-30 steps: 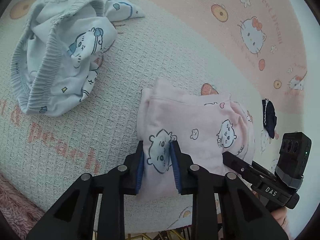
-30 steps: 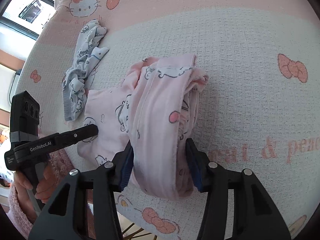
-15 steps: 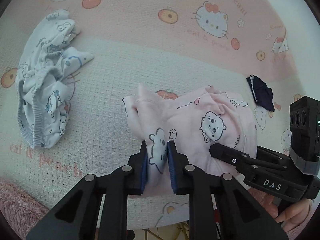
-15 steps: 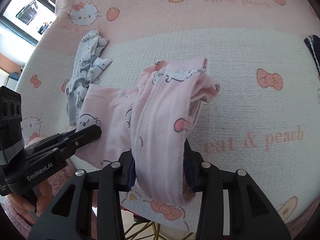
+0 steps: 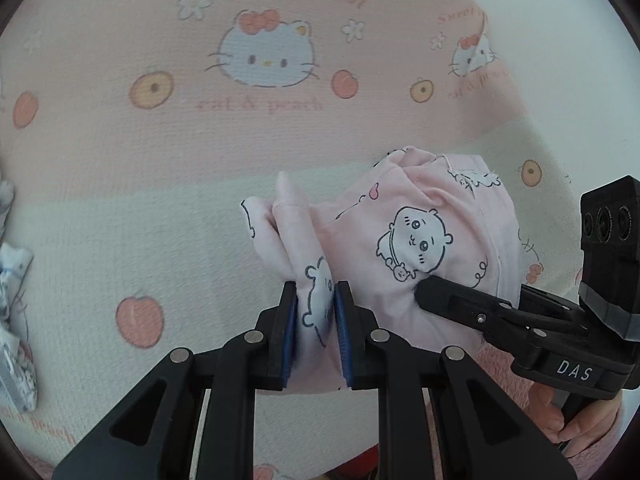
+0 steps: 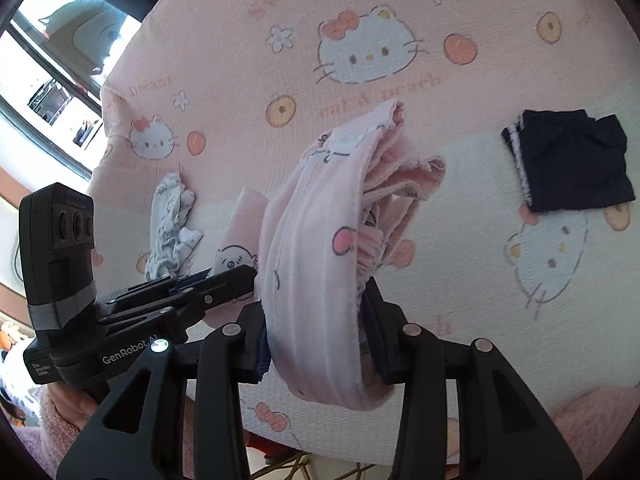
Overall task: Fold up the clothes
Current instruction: 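Lift the folded pants with both grippers and carry them over the navy garment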
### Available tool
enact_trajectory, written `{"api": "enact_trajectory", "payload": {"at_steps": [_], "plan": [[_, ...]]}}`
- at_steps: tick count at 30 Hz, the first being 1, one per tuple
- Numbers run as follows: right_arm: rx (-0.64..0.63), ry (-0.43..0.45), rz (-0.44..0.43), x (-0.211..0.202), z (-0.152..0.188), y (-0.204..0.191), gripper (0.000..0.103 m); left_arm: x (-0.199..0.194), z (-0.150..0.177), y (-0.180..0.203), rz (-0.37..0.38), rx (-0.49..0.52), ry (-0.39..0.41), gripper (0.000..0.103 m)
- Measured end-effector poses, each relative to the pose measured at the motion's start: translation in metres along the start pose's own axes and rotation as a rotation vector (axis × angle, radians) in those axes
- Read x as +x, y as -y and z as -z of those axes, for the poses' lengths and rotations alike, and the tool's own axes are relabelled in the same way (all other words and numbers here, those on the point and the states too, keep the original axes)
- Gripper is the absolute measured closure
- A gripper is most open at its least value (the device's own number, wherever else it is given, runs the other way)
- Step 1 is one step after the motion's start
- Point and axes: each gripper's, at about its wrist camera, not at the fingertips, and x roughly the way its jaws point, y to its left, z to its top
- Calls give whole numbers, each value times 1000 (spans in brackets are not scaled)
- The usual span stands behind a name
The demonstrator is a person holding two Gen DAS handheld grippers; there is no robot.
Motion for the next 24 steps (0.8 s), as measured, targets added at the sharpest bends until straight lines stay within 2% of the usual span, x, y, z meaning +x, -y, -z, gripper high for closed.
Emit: {"api": "enact_trajectory", "payload": {"at_steps": [9, 13, 18, 20, 21, 23, 24], "plan": [[78, 102, 69, -72, -80, 112, 64, 60, -84, 90, 57, 149, 40, 86], [91, 136, 111, -93, -116, 163, 64, 87, -121, 139, 102, 165, 69, 86], [61, 125, 162, -87, -140, 216, 64, 137, -128, 160, 81, 154, 86, 86], [45, 122, 164, -73, -141, 237, 63, 163, -121, 160, 57, 151, 98, 86], [38, 117, 172, -63, -141, 250, 63, 180, -115, 155, 21, 141, 92, 86], [22, 88, 221, -38, -136, 279, 63, 214, -105, 145, -51, 120, 77, 86], [13, 73, 245, -25, -133, 294, 63, 235, -98, 133, -57, 79, -8, 86]]}}
